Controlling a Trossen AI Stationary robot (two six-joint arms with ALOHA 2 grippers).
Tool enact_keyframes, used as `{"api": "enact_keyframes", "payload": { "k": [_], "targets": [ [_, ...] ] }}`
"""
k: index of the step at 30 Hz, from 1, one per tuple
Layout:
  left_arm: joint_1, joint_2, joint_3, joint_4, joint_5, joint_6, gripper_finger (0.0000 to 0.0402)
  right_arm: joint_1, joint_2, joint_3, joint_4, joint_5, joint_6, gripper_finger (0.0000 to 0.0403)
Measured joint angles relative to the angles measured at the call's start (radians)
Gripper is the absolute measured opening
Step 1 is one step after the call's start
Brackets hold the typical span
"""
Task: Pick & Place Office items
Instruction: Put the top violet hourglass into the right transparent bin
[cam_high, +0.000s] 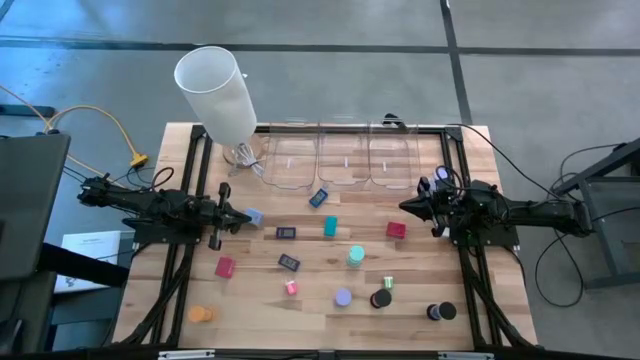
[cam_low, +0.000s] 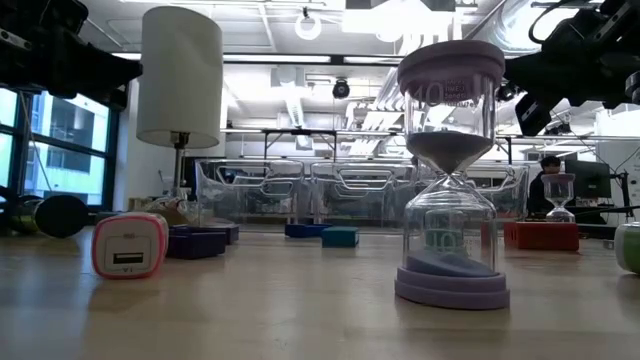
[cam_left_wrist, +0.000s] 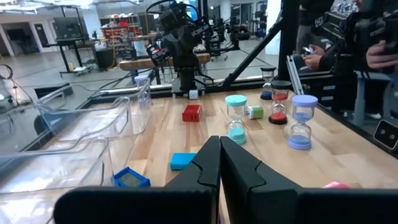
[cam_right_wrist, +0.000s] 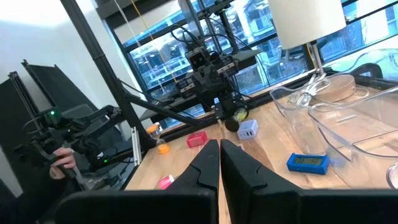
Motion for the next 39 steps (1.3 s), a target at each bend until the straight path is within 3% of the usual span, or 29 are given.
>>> {"api": "enact_keyframes", "payload": {
  "k": [13,16,31,39],
  "targets": [
    [0.000,0.000,0.000,-0.002,0.000,-0.013,0.0001,0.000,0.000,0.000,-0.012,-0.017,0.053,0.0004],
    [0.000,0.000,0.000,-0.002,0.000,0.008,0.0001,0.000,0.000,0.000,-0.012,0.046,0.038,0.0004],
    [0.000,0.000,0.000,0.008,0.000,0.011,0.0001,0.000,0.000,0.000,-0.011,0.105,-0.308,0.0004],
    [0.000,0.000,0.000,0.015,0.000,-0.097,0.0001,0.000,0.000,0.010,0.075,-0.023,-0.415,0.0004]
  ]
}}
